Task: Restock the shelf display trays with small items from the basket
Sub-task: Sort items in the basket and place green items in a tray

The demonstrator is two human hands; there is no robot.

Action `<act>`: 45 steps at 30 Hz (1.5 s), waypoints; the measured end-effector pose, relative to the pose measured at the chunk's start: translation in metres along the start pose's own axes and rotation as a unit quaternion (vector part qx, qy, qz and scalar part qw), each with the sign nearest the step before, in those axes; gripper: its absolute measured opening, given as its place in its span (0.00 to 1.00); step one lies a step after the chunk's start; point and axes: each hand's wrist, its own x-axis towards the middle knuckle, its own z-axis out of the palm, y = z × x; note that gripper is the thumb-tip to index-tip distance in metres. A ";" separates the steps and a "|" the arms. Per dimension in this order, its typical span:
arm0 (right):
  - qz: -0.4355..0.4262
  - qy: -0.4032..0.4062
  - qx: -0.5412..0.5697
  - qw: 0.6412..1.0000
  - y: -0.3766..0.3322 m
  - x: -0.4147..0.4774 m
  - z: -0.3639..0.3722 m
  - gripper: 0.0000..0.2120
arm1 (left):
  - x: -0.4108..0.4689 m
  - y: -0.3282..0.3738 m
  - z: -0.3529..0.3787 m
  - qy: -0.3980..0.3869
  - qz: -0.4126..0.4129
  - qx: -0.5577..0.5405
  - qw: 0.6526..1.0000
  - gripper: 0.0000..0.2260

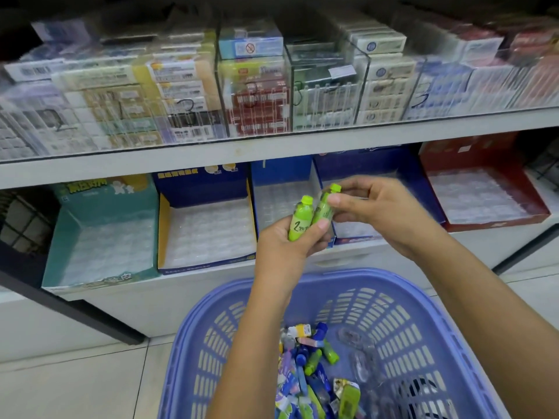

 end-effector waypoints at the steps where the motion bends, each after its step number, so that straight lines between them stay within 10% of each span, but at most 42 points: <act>1: 0.005 0.006 0.009 1.000 0.000 0.003 -0.003 0.12 | 0.004 0.000 0.004 0.013 0.012 0.018 1.000 0.02; 9: 0.071 0.078 0.041 0.994 0.005 0.024 -0.016 0.07 | 0.030 -0.012 0.027 0.108 0.111 0.150 0.977 0.06; 17: 0.039 0.011 -0.015 0.999 0.004 0.042 -0.033 0.09 | 0.054 -0.026 0.033 0.087 0.034 0.057 0.994 0.06; 27: -0.065 0.131 -0.210 0.967 0.039 0.103 -0.038 0.03 | 0.055 -0.026 0.028 0.113 0.020 0.233 0.966 0.20; 45: -0.014 0.077 -0.273 0.959 0.054 0.117 -0.036 0.07 | 0.065 -0.012 0.025 0.112 -0.160 0.057 0.979 0.19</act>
